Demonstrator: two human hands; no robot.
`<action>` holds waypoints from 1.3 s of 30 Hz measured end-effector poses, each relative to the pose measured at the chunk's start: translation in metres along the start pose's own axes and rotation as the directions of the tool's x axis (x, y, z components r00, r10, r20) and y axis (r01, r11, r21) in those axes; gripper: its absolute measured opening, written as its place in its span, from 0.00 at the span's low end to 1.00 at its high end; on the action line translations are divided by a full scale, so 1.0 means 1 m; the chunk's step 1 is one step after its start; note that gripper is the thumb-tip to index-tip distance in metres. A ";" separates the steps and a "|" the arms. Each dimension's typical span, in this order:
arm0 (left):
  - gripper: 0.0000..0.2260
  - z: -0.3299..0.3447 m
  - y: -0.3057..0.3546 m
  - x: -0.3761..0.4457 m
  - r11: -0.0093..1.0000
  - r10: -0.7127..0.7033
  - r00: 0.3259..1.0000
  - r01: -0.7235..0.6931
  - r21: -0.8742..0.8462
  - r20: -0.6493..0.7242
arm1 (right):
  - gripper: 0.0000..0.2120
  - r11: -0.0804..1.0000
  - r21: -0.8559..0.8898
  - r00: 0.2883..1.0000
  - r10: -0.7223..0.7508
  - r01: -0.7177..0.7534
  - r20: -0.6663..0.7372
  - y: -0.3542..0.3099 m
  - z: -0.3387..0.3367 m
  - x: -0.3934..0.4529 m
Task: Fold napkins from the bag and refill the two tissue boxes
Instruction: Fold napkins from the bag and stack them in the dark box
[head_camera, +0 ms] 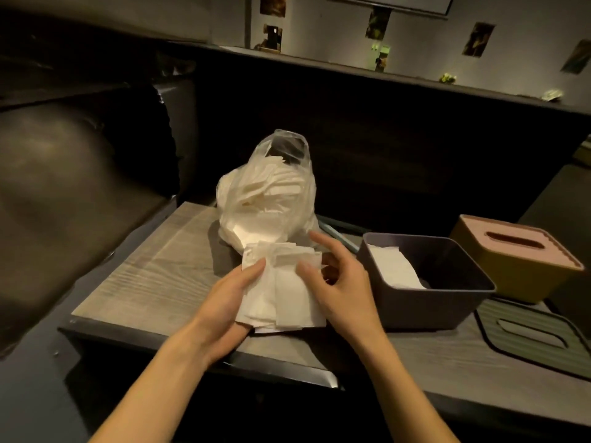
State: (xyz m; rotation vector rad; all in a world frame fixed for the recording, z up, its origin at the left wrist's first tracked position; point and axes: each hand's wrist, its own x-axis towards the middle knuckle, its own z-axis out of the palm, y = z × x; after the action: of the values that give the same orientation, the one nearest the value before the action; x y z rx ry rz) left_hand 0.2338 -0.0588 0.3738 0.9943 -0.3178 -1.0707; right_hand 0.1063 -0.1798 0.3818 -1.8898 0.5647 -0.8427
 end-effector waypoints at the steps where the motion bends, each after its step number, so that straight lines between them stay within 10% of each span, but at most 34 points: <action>1: 0.18 0.001 -0.001 0.000 1.000 -0.006 1.000 0.006 -0.004 0.014 | 0.23 0.999 -0.026 0.999 -0.021 0.020 -0.031 0.004 0.003 -0.003; 10: 0.19 0.003 -0.003 -0.002 0.991 0.043 0.996 -0.052 0.125 0.073 | 0.23 0.994 -0.050 0.988 -0.100 0.095 -0.121 0.011 0.020 -0.014; 16: 0.20 0.003 -0.001 -0.005 0.997 0.083 0.995 -0.083 -0.003 0.056 | 0.21 0.982 0.071 0.968 0.159 -0.176 0.195 0.017 0.011 -0.018; 21: 0.16 -0.002 -0.004 -0.003 0.965 0.237 0.970 -0.241 0.102 0.054 | 0.09 0.973 0.229 0.999 -0.017 0.024 -0.029 0.014 0.004 -0.019; 25: 0.16 -0.007 -0.009 -0.003 0.838 0.397 0.918 -0.364 0.406 0.004 | 0.18 0.972 0.176 0.983 -0.131 0.153 -0.129 0.012 0.003 -0.023; 30: 0.35 -0.012 -0.019 0.005 0.621 0.453 0.890 -0.358 0.697 0.054 | 0.41 0.980 0.193 0.997 0.038 -0.050 0.063 0.019 0.007 -0.021; 39: 0.35 -0.007 -0.025 0.010 0.563 0.498 0.860 -0.415 0.715 0.107 | 0.46 0.986 0.132 0.993 0.109 -0.102 -0.045 0.022 0.010 -0.016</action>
State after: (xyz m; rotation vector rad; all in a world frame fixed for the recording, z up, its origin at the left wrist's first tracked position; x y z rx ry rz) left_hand 0.2288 -0.0662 0.3475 1.5571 -0.9127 -0.3687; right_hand 0.1027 -0.1722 0.3535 -1.7091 0.6221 -0.8413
